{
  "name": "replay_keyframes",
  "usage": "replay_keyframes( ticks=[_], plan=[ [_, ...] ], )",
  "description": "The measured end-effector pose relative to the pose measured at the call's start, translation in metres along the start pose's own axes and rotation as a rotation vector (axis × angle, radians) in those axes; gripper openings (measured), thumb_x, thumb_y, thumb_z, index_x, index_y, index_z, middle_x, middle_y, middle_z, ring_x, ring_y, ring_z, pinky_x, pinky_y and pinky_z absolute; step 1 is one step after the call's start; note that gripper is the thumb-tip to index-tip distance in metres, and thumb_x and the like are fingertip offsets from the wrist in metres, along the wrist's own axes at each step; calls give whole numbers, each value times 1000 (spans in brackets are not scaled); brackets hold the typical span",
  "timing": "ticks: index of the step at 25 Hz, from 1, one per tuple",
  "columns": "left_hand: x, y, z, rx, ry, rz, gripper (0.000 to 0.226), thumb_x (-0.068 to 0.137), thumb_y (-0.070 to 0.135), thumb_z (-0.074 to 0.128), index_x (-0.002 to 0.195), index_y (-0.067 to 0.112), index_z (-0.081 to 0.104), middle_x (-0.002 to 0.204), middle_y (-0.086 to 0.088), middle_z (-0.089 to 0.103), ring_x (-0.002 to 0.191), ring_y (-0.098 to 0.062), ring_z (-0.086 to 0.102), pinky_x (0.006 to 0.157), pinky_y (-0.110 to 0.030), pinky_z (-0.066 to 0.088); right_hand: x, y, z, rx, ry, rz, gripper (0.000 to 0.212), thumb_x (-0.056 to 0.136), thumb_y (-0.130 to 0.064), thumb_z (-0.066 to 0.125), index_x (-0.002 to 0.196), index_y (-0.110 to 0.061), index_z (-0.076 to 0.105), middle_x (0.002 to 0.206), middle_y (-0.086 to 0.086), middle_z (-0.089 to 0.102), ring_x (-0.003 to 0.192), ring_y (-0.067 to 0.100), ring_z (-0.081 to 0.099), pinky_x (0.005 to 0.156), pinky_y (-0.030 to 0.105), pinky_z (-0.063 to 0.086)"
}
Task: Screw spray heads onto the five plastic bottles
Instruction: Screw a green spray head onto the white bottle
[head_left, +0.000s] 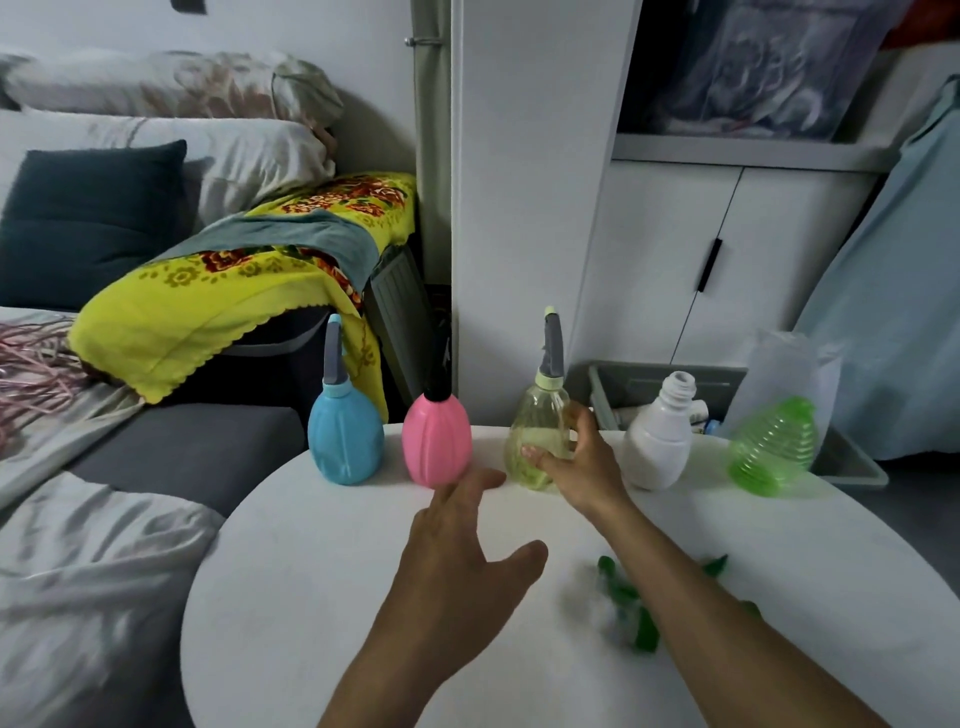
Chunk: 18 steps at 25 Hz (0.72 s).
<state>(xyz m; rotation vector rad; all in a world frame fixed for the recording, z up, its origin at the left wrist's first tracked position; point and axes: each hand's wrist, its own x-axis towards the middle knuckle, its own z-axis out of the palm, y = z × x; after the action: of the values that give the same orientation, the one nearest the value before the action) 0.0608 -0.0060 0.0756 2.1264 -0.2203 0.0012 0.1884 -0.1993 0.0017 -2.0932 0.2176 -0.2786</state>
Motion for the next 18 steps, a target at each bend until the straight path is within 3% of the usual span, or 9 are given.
replay_keyframes(
  ticks=[3, 4, 5, 7, 9, 11, 13, 16, 18],
  plan=[
    [-2, 4, 6, 14, -11, 53, 59, 82, 47, 70, 131, 49, 38, 114, 32, 36, 115, -1, 39, 92, -23, 36, -13, -4, -7, -52, -85, 122, 111, 71, -34, 86, 155, -21, 16, 152, 5, 42, 131, 31, 48, 97, 36, 43],
    [-1, 4, 6, 11, -2, 69, 59, 83, 47, 71, 132, 48, 38, 117, 30, 37, 116, -1, 40, 94, -24, 38, -18, -8, -14, -60, -106, 135, 103, 71, -34, 86, 153, -20, 25, 147, 4, 48, 128, 28, 52, 94, 35, 45],
    [1, 4, 7, 4, -4, 75, 60, 83, 46, 71, 133, 47, 39, 120, 27, 39, 118, -2, 41, 98, -27, 42, -24, -9, -27, -46, -114, 109, 82, 72, -33, 84, 142, -20, 45, 132, 0, 62, 113, 22, 63, 86, 31, 49],
    [2, 6, 14, 0, -33, 69, 60, 83, 43, 72, 134, 45, 41, 125, 23, 43, 122, -5, 44, 103, -33, 45, -34, -2, -61, 16, -46, 16, 22, 79, -31, 78, 97, -21, 73, 84, -5, 79, 69, 9, 71, 63, 25, 51],
    [1, 9, 23, -7, -30, 79, 61, 83, 42, 73, 134, 44, 41, 128, 22, 48, 120, -5, 48, 101, -32, 46, -40, 6, -95, 128, 137, -3, 14, 82, -29, 74, 75, -17, 71, 65, 0, 75, 51, 11, 67, 53, 26, 50],
    [-2, 14, 31, -4, 6, 101, 63, 82, 38, 74, 135, 43, 41, 125, 21, 53, 116, -4, 53, 97, -29, 46, -36, 16, -118, 174, 374, 73, 18, 81, -28, 75, 87, -14, 67, 77, 5, 75, 63, 18, 69, 60, 33, 53],
    [-4, 16, 37, 24, 29, 120, 63, 83, 35, 75, 136, 41, 41, 124, 19, 55, 115, -5, 54, 98, -31, 46, -23, 25, -126, 135, 457, 153, 47, 77, -29, 79, 116, -15, 57, 107, 4, 69, 90, 23, 67, 76, 36, 51],
    [-8, 14, 44, 82, 41, 161, 62, 84, 34, 74, 137, 38, 42, 129, 16, 55, 117, -3, 53, 102, -34, 46, -2, 32, -119, 85, 310, 131, 93, 71, -30, 84, 148, -18, 32, 142, 5, 49, 124, 26, 50, 99, 42, 43],
    [-10, 12, 46, 87, 31, 155, 62, 83, 35, 74, 136, 40, 43, 129, 19, 55, 117, 0, 52, 102, -34, 46, 7, 39, -110, 37, 212, 76, 91, 70, -33, 84, 145, -20, 34, 142, 6, 52, 127, 28, 50, 100, 47, 43]
  ],
)
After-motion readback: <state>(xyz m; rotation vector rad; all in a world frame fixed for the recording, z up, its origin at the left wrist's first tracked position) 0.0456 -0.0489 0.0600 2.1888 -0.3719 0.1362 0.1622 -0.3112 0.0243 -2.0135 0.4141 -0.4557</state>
